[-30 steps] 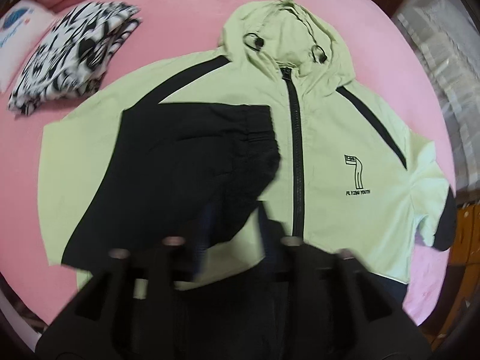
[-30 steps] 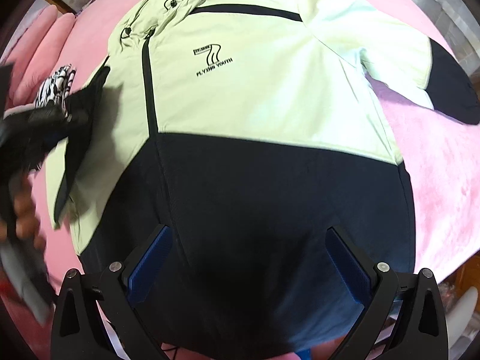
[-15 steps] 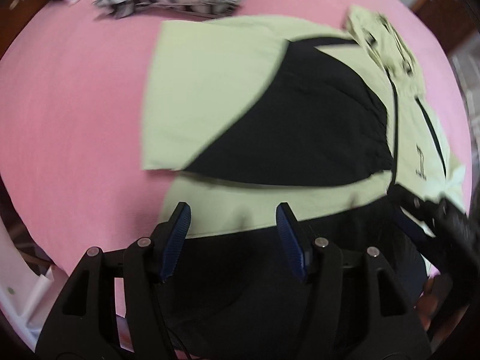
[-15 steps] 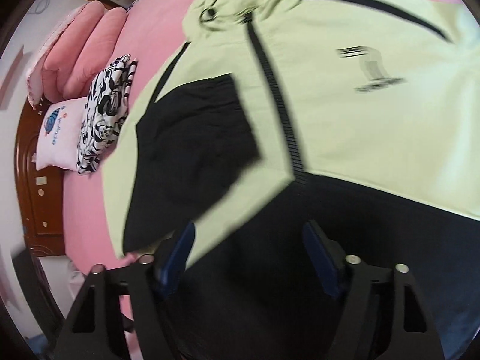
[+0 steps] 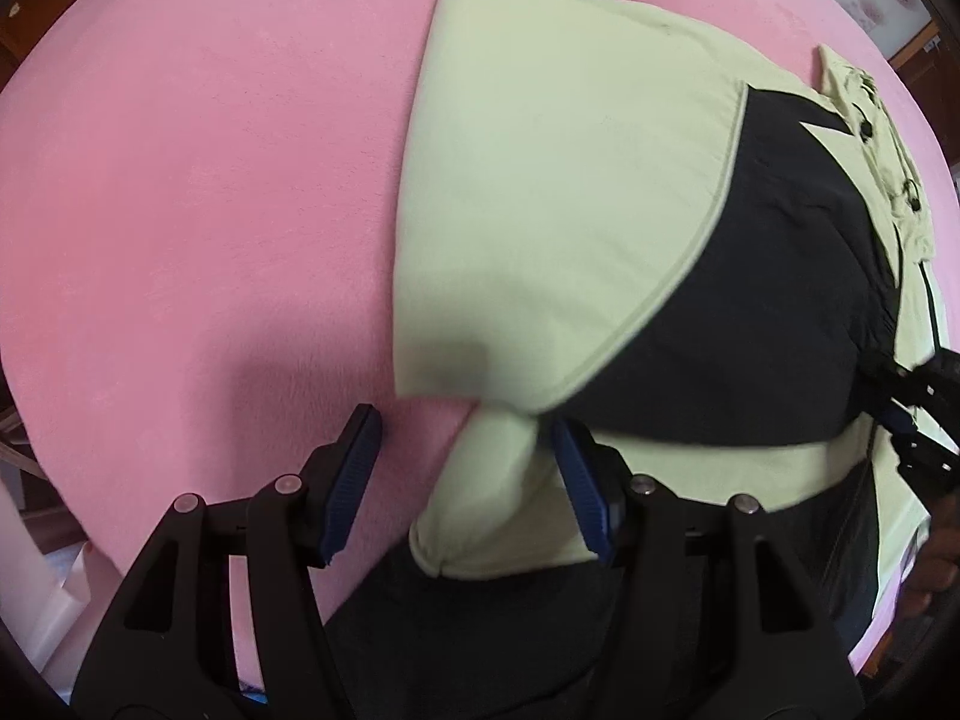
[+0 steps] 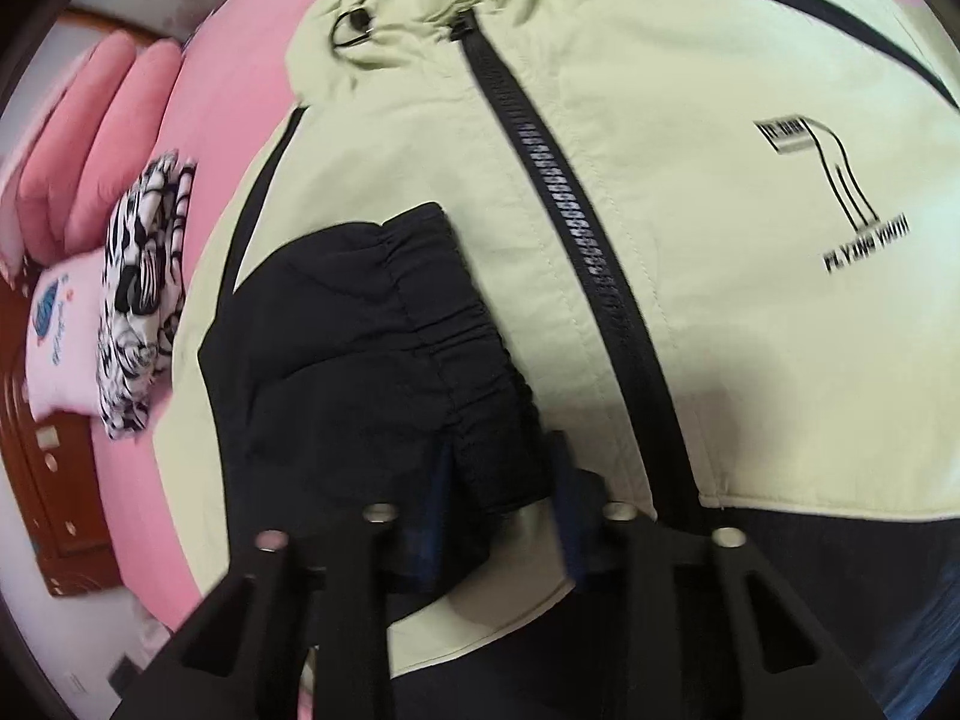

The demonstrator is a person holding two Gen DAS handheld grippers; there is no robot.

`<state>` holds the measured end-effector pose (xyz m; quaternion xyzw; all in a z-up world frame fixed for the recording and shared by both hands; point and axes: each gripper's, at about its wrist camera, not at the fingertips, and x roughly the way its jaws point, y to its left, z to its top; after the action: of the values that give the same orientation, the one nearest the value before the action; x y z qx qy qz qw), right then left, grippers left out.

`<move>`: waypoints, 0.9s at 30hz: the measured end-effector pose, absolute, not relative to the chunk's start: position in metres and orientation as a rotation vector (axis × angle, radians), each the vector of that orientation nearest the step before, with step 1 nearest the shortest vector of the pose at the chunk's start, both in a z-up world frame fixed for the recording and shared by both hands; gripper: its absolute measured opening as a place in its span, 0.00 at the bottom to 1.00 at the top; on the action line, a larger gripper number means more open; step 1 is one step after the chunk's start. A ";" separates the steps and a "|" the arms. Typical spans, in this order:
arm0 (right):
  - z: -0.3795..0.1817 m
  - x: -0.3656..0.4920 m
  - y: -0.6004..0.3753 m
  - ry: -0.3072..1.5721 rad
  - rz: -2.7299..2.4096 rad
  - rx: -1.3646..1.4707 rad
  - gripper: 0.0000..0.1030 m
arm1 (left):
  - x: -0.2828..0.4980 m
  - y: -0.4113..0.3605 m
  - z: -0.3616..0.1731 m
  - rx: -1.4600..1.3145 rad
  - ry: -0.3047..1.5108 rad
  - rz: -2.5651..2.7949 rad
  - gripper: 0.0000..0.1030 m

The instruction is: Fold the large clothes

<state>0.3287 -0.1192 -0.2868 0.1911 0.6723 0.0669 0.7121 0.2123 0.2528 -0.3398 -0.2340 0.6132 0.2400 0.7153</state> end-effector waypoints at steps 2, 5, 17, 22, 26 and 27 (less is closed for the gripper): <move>-0.279 0.334 -0.118 1.471 0.178 0.448 0.11 | 0.211 0.259 -0.342 -0.520 1.338 0.551 0.54; -0.259 0.348 -0.118 1.414 0.233 0.491 0.10 | 0.212 0.266 -0.346 -0.518 1.322 0.563 0.54; -0.165 0.371 -0.191 1.149 0.140 0.412 0.09 | 0.213 0.291 -0.345 -0.414 1.289 0.528 0.54; -0.155 0.350 -0.254 1.135 0.018 0.404 0.09 | 0.198 0.312 -0.344 -0.428 1.289 0.522 0.53; -0.171 0.330 -0.289 1.171 -0.057 0.474 0.09 | 0.193 0.319 -0.346 -0.418 1.292 0.512 0.48; -0.177 0.326 -0.295 1.180 -0.081 0.485 0.09 | 0.194 0.319 -0.346 -0.419 1.296 0.509 0.48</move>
<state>0.3264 -0.2946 -0.1773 0.2263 0.5506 -0.0379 0.8026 0.1943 0.3188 -0.3455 -0.1916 0.5923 0.2327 0.7472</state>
